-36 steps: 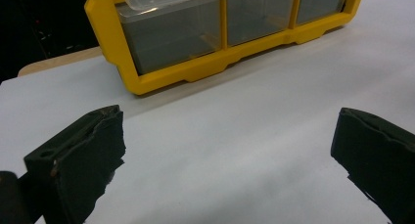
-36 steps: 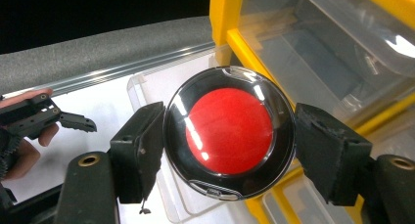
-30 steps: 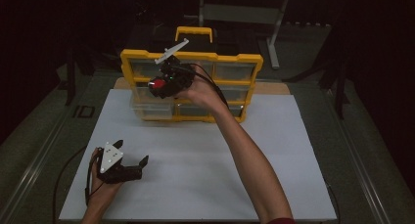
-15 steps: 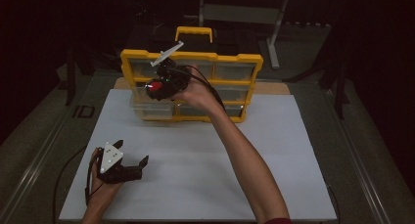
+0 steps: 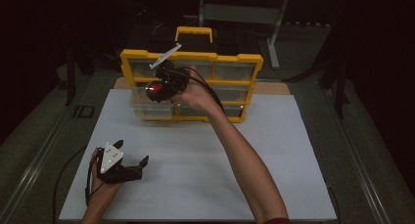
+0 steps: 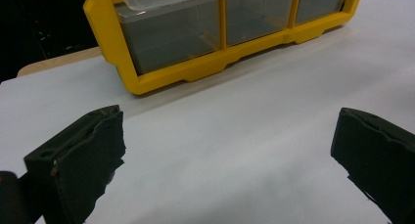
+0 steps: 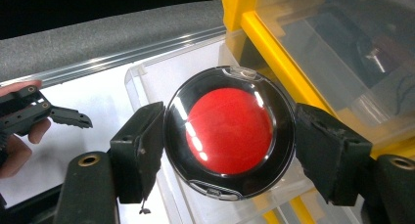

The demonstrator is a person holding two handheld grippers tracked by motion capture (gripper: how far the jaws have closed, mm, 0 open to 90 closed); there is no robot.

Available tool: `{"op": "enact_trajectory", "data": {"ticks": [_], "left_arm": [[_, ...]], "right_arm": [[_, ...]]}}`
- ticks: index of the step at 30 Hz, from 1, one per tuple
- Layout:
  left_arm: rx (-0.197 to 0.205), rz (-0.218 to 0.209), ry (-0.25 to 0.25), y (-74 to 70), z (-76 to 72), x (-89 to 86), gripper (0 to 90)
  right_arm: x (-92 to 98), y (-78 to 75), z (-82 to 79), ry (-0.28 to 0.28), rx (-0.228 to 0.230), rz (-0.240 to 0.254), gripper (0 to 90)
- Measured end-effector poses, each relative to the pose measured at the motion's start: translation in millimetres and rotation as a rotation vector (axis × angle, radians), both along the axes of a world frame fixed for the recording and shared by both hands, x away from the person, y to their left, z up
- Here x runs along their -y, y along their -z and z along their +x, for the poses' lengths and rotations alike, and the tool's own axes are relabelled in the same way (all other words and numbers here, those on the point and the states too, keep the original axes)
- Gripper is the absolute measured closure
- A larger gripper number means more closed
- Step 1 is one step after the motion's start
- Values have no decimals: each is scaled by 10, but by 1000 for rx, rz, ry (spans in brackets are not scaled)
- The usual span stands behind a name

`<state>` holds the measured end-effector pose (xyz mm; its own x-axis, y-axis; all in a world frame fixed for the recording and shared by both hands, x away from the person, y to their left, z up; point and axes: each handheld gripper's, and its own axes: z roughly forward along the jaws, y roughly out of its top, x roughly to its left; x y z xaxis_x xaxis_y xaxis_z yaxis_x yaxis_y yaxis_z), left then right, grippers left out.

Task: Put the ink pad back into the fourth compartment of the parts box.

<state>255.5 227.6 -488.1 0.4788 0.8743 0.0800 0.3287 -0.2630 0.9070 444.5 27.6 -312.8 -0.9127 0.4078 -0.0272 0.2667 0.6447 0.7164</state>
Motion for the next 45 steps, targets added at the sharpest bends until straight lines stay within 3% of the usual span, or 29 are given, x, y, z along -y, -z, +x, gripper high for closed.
{"op": "enact_trajectory", "data": {"ticks": [10,11,13,33,45], "left_arm": [[0,1,0,0,0,1,1],[0,0,0,0,-1,0,1],[0,0,0,1,-1,0,1],[-2,2,1,2,-1,8,1],[-2,1,4,4,0,11,1]], "right_arm": [[41,38,36,36,-11,-2,259],[52,41,39,32,-23,11,126],[62,30,19,40,-3,8,105],[295,-24,-148,24,56,-49,103],[379,15,-176,21,54,-64,104]]}}
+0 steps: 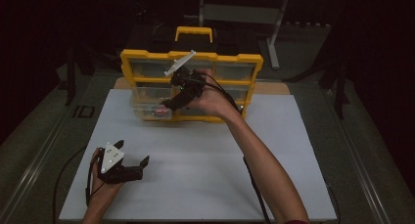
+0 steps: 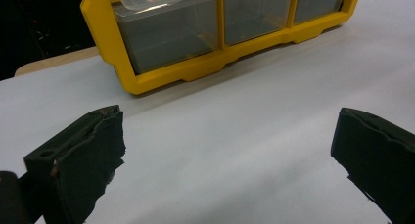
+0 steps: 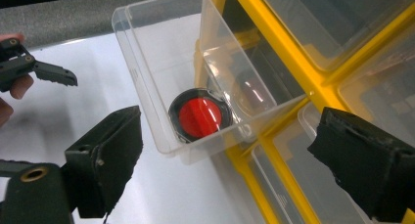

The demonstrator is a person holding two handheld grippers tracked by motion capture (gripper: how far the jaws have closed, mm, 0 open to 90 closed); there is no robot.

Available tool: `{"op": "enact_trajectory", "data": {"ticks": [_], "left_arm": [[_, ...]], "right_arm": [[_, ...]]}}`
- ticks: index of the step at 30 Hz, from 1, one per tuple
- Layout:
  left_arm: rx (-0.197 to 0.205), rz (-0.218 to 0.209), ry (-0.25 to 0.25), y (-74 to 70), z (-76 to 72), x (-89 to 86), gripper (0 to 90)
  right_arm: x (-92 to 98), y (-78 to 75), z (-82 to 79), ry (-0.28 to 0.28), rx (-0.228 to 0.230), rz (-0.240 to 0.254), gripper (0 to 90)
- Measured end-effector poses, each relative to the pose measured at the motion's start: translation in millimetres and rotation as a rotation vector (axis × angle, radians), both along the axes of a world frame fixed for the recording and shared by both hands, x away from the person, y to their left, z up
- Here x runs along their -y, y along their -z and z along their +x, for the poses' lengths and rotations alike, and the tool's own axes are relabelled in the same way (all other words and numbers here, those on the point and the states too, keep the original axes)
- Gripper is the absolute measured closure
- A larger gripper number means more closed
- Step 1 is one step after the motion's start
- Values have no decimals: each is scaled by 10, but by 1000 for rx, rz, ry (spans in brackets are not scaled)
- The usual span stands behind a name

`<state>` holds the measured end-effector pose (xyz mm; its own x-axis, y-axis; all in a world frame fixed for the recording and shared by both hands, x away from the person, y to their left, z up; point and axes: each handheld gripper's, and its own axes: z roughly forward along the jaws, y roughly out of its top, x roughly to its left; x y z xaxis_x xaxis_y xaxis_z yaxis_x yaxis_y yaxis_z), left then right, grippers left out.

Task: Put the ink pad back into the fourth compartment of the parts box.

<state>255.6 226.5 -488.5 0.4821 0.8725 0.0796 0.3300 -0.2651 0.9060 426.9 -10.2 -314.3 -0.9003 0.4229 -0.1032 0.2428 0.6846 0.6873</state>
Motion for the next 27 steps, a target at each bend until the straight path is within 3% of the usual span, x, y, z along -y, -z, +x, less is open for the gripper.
{"op": "enact_trajectory", "data": {"ticks": [27], "left_arm": [[-3,-51,-7,-16,1,-50,1]], "right_arm": [[110,107,-65,-14,-6,-43,104]]}}
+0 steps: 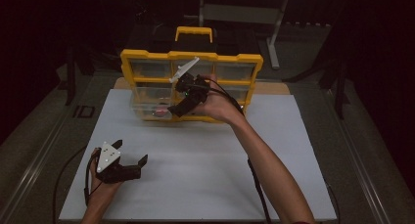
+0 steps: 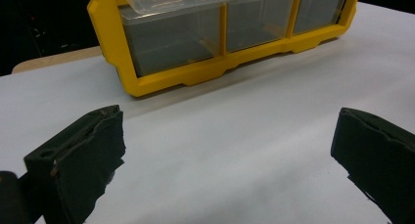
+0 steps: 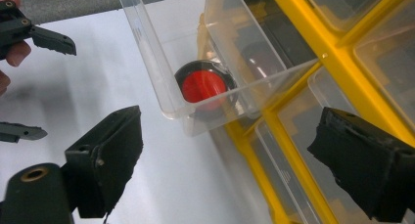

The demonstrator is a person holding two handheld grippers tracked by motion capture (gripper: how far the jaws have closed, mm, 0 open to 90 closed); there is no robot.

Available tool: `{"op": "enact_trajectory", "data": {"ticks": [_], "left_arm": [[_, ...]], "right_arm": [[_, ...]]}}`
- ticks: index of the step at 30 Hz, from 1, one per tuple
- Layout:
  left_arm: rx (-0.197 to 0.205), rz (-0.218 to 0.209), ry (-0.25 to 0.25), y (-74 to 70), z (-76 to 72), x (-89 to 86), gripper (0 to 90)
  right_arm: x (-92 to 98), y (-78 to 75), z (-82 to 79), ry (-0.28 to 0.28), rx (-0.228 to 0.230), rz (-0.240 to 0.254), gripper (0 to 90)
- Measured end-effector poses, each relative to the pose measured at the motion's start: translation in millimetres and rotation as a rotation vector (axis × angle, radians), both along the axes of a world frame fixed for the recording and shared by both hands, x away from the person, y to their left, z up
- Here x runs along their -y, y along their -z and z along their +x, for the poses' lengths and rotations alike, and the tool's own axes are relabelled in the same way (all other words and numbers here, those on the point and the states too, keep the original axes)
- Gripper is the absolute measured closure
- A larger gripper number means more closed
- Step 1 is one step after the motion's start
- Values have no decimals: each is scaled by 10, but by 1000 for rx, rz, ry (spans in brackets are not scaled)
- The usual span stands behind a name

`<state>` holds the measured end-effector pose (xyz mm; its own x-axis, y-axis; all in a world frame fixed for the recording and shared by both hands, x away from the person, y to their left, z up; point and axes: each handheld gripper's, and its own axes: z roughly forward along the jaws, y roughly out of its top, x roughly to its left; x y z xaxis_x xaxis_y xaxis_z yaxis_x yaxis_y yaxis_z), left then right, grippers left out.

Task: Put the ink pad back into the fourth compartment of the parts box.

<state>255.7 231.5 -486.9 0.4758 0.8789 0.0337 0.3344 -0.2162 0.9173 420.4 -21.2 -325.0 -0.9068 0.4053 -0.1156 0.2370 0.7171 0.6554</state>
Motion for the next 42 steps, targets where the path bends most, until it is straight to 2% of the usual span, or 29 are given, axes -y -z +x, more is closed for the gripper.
{"op": "enact_trajectory", "data": {"ticks": [23,42], "left_arm": [[-3,-7,-1,2,3,-6,1],[-3,-6,1,4,7,-2,1]], "right_arm": [[-11,155,-47,-24,-15,-40,104],[-23,272,-83,-38,-29,-43,106]]}}
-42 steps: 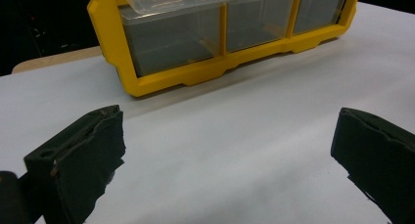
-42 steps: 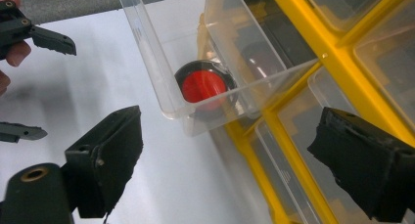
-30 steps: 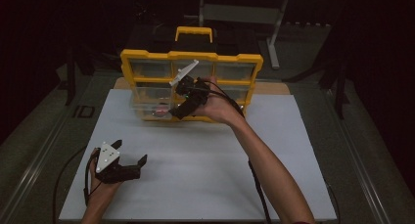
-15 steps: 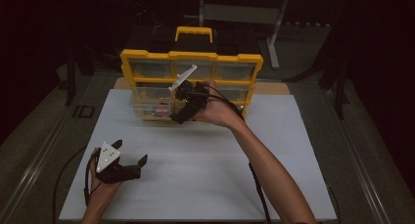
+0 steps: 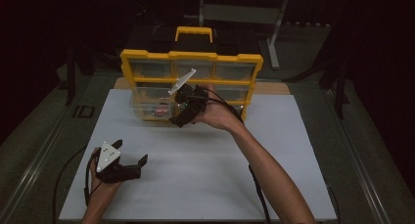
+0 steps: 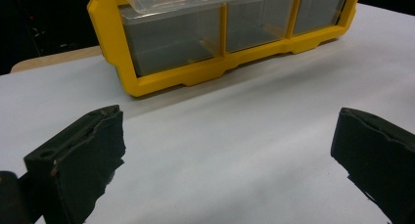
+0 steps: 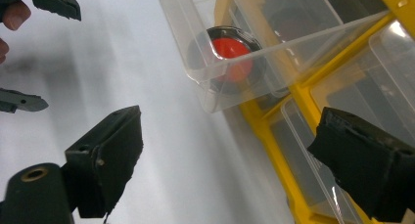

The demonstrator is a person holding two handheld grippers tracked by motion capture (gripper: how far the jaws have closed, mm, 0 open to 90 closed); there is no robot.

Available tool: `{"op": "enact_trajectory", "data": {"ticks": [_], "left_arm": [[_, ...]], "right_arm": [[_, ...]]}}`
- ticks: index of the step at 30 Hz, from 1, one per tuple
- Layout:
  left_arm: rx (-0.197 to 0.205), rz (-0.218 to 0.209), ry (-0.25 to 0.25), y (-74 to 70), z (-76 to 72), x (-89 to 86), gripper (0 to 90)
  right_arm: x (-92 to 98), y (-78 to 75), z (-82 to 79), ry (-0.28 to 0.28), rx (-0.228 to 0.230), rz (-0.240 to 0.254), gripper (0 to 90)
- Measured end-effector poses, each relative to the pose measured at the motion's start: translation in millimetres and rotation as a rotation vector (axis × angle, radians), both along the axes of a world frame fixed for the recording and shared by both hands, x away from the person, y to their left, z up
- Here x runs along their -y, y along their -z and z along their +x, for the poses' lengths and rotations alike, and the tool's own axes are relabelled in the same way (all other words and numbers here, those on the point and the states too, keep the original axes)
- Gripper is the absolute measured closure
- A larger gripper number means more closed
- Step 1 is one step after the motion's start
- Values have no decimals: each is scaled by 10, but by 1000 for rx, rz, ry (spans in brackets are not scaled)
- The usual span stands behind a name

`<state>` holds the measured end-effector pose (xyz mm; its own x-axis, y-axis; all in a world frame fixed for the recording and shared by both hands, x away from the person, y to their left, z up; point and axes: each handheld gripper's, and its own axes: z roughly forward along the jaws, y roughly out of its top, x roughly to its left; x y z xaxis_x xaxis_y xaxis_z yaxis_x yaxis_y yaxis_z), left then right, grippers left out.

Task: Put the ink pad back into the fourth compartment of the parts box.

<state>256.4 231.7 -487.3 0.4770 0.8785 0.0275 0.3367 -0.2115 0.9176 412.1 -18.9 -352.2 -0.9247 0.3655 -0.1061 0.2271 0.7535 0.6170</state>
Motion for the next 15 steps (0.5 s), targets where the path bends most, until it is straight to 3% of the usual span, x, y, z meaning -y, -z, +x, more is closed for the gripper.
{"op": "enact_trajectory", "data": {"ticks": [15], "left_arm": [[-3,5,3,5,3,4,1]], "right_arm": [[-5,77,-13,2,-10,9,111]]}}
